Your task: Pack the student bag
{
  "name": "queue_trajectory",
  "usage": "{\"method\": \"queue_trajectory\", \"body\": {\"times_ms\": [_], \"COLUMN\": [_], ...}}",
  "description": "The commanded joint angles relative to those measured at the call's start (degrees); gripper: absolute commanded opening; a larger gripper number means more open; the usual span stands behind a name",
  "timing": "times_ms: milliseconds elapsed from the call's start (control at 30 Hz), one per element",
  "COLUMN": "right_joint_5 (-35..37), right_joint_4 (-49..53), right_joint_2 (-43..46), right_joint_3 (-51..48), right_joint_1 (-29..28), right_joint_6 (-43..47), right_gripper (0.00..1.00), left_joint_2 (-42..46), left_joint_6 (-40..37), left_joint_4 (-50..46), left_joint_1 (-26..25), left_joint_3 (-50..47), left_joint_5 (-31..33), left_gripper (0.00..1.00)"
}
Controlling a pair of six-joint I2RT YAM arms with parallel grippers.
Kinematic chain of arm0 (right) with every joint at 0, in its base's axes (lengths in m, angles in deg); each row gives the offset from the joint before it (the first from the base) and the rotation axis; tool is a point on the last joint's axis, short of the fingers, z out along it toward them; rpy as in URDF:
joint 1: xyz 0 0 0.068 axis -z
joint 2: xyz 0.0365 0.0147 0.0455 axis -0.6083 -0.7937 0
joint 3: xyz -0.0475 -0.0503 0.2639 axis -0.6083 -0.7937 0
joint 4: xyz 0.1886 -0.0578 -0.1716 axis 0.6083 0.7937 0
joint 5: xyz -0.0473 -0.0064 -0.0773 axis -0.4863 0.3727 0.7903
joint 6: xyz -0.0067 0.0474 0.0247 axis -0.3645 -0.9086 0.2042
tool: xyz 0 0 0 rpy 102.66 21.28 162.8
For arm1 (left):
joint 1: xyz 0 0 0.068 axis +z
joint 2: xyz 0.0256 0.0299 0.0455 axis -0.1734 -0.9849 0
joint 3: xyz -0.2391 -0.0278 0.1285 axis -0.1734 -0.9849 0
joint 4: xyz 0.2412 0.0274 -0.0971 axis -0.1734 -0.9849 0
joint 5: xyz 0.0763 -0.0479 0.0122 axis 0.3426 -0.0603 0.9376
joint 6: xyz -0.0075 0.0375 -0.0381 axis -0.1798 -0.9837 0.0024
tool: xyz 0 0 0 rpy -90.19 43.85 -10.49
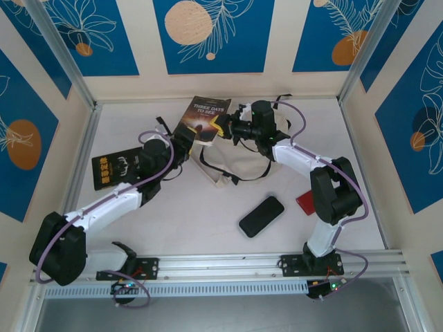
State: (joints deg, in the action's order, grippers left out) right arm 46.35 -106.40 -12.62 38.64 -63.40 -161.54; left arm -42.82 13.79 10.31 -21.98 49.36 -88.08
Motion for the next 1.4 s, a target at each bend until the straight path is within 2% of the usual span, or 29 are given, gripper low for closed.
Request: {"method": "queue_trajectory", "body": {"times_ms": [0,167,300,333,400,467,500,567,633,767,933,1133,1367], "right_joint_5": [0.5,-1.2,-0.2,-0.1,0.3,2.5,4.1,8.6,11.4,14.1,10.2,5.3,8.6], "right_joint_4": [-4.1,0.1,6.1,8.0,12.8,22.2,27.0,37.2,42.2,50.7,57.5,60.1,65.5], "right_joint_2": [0.0,0.5,1.9,2.2,3.0,3.8,4.1,4.5,5.1,4.2,-0.7,-8.6,-14.0], "right_joint_3": [-0.6,-1.1,-1.0,-0.6,0.5,2.2,3.1,4.4,4.3,4.9,8.0,13.1,19.9], "right_joint_1": [-0.6,-1.2,-1.6,-1.6,-1.6,-1.3,-1.2,-0.5,0.3,1.7,1.4,-0.2,-3.2], "right_joint_6": [-1.1,0.3,4.5,6.2,10.1,15.8,18.6,24.3,29.1,40.0,53.7,54.1,59.2], "right_gripper": [0.04,0.05,0.10,0.13,0.29,0.50,0.57,0.65,0.69,0.70,0.70,0.66,0.64], "left_joint_2": [1.5,1.8,2.1,2.2,3.1,4.9,5.8,8.3,10.7,15.5,19.1,17.9,16.1], "left_joint_6": [-0.7,-2.0,-2.7,-3.0,-3.6,-5.4,-6.6,-9.3,-11.9,-16.3,-23.2,-29.7,-31.5], "left_joint_4": [3.5,3.9,3.9,3.9,2.4,-2.5,-5.0,-12.0,-19.3,-27.7,-37.6,-48.0,-53.9], "left_joint_1": [-1.1,-1.2,-1.2,-1.2,-1.2,-1.1,-1.0,-0.9,0.0,3.7,8.0,11.0,13.4], "left_joint_3": [-0.9,-1.4,-2.4,-2.8,-3.5,-3.3,-3.2,-2.4,-1.1,-0.1,4.0,9.8,12.1], "left_joint_5": [3.4,5.4,6.3,6.4,7.2,8.2,8.8,10.1,10.4,6.5,1.3,-2.3,-5.7], "left_gripper": [0.46,0.30,0.12,0.07,0.00,0.00,0.00,0.00,0.00,0.00,0.00,0.00,0.00]}}
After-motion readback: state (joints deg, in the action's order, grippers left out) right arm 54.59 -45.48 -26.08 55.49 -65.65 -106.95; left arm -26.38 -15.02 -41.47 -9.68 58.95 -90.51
